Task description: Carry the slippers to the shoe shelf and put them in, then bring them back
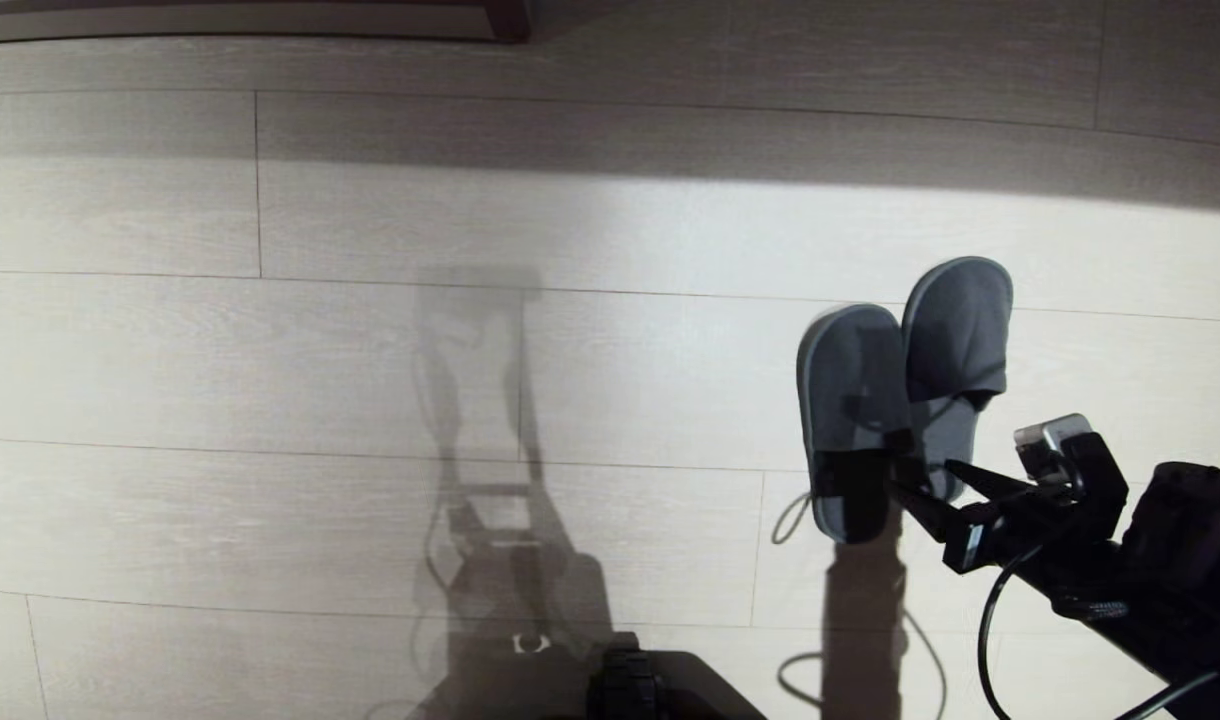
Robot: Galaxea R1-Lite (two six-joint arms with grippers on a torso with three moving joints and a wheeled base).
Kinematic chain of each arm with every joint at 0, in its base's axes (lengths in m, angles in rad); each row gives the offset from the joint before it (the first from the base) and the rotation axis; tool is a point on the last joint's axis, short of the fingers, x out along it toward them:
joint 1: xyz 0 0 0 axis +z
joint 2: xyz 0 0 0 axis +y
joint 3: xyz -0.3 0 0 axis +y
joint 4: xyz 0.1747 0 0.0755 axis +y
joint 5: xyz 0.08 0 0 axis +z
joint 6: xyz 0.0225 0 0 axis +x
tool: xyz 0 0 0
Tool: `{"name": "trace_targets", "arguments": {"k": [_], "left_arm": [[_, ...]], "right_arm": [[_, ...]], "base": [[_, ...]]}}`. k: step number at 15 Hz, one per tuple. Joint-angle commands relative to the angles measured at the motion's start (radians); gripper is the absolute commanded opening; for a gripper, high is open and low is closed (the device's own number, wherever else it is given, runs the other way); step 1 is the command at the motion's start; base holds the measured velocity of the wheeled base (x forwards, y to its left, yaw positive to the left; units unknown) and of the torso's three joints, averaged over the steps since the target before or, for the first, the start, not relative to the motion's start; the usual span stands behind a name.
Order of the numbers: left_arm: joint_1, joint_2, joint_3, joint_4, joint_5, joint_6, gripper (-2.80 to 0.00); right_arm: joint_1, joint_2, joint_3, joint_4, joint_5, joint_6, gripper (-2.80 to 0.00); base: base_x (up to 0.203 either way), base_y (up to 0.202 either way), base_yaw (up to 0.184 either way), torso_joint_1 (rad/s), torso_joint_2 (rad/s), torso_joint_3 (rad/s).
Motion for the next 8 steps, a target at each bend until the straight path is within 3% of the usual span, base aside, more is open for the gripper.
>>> {"name": "trace_targets", "arguments": {"k": [1,4,8], "left_arm": [[0.000,-0.001,0.000,0.000,0.000,0.001,-2.80],[0.000,-0.001,0.000,0.000,0.000,0.001,-2.80],[0.001,-0.001,0.000,0.000,0.000,0.001,-2.80]], "right_arm": [[0.017,0.006,0.006,-0.007,-0.011,-0.014,-2.80],[0.118,0.092,-0.009,-0.011,-0.129,-0.044,-2.80],[0.215,0.176,-0.150,-0.010,-0.294,-0.040,-2.80]], "base": [[0.000,0.000,0.000,0.000,0.00,0.000],[0.000,0.000,0.000,0.000,0.00,0.000],[0.000,0.000,0.000,0.000,0.00,0.000]]}}
